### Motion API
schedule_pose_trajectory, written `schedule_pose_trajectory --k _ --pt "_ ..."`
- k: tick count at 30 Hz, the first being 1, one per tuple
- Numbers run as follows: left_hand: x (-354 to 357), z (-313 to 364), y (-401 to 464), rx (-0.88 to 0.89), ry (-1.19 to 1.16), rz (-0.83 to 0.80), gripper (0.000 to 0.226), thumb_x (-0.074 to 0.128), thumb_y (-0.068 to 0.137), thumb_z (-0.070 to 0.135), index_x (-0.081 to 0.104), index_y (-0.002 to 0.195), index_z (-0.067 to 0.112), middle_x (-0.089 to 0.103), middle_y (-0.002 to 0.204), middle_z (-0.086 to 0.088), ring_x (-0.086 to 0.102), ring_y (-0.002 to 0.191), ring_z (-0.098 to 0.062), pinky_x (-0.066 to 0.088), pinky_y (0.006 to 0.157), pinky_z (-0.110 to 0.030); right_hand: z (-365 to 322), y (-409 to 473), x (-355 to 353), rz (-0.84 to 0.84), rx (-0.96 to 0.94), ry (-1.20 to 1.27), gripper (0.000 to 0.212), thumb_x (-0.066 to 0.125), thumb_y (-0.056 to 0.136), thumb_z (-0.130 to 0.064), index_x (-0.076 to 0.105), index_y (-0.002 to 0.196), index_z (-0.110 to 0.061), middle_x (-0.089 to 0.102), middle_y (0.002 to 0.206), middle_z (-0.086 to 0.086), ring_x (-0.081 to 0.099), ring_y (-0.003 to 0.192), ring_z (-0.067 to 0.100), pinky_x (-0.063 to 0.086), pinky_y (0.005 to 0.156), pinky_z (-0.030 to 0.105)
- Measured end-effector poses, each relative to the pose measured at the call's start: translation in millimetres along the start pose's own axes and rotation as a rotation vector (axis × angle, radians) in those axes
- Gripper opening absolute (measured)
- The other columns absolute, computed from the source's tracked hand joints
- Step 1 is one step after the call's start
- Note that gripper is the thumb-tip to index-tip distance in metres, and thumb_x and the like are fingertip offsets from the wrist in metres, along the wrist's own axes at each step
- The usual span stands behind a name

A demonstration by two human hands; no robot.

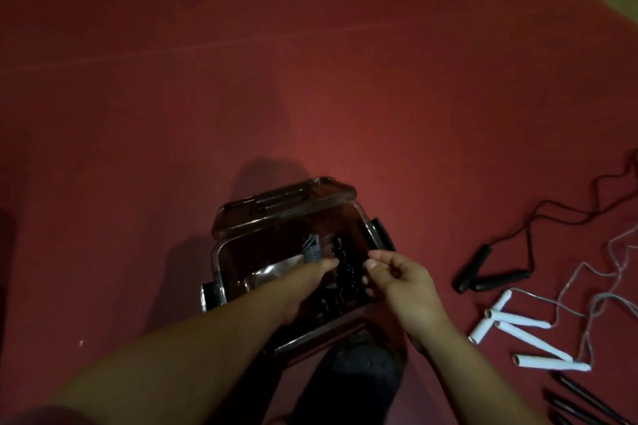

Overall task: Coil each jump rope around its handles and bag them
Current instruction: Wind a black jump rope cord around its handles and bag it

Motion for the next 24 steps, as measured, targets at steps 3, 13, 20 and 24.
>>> schedule_pose_trajectory --k 3,13,20,24 --pt "7.4 7.6 -13.6 0.153 0.252 0.151 0.086 0.077 0.051 0.064 0.061 0.126 0.025 0.070 0.116 0.005 0.066 0.106 -0.014 0.053 0.095 -0.034 -4.8 -11.4 -21.2 0.024 0.019 0.042 0.013 0.060 0.094 -0.006 0.065 0.105 -0.010 0.067 0.081 0.007 0.061 0.062 0.012 0.053 0.057 0.021" --pt "167.9 127.4 -126.8 0.852 1.089 -0.058 0.064 0.068 0.079 0.061 0.053 0.130 0.026 0.046 0.132 0.000 0.046 0.126 -0.018 0.036 0.106 -0.027 -49.3 -115.4 -181.4 0.459 -0.153 -0.104 0.014 0.060 0.092 -0.014 0.069 0.082 -0.014 0.070 0.069 0.003 0.061 0.059 0.014 0.050 0.049 0.027" --pt "350.1 131.9 -203.7 1.025 1.403 -0.431 0.048 0.067 0.075 0.068 0.067 0.098 0.026 0.066 0.094 0.006 0.062 0.090 -0.013 0.047 0.084 -0.026 -28.2 -243.7 -306.2 0.848 -0.139 -0.099 0.012 0.065 0.091 -0.020 0.069 0.080 -0.014 0.068 0.069 0.002 0.058 0.051 0.010 0.048 0.055 0.024" --pt "421.5 56.7 -214.8 0.993 1.260 -0.614 0.038 0.073 0.080 0.054 0.070 0.089 0.017 0.062 0.073 0.007 0.056 0.071 -0.011 0.044 0.071 -0.025 48.3 -301.9 -337.9 1.006 0.031 -0.065 0.021 0.070 0.086 -0.031 0.067 0.075 -0.014 0.067 0.067 0.001 0.063 0.063 0.019 0.052 0.067 0.034"
Point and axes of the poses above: each hand's wrist, its own y-axis towards the middle knuckle, its own x-axis out of the palm, z = x × y, the point moved 3 cm from there along y, towards the middle knuckle
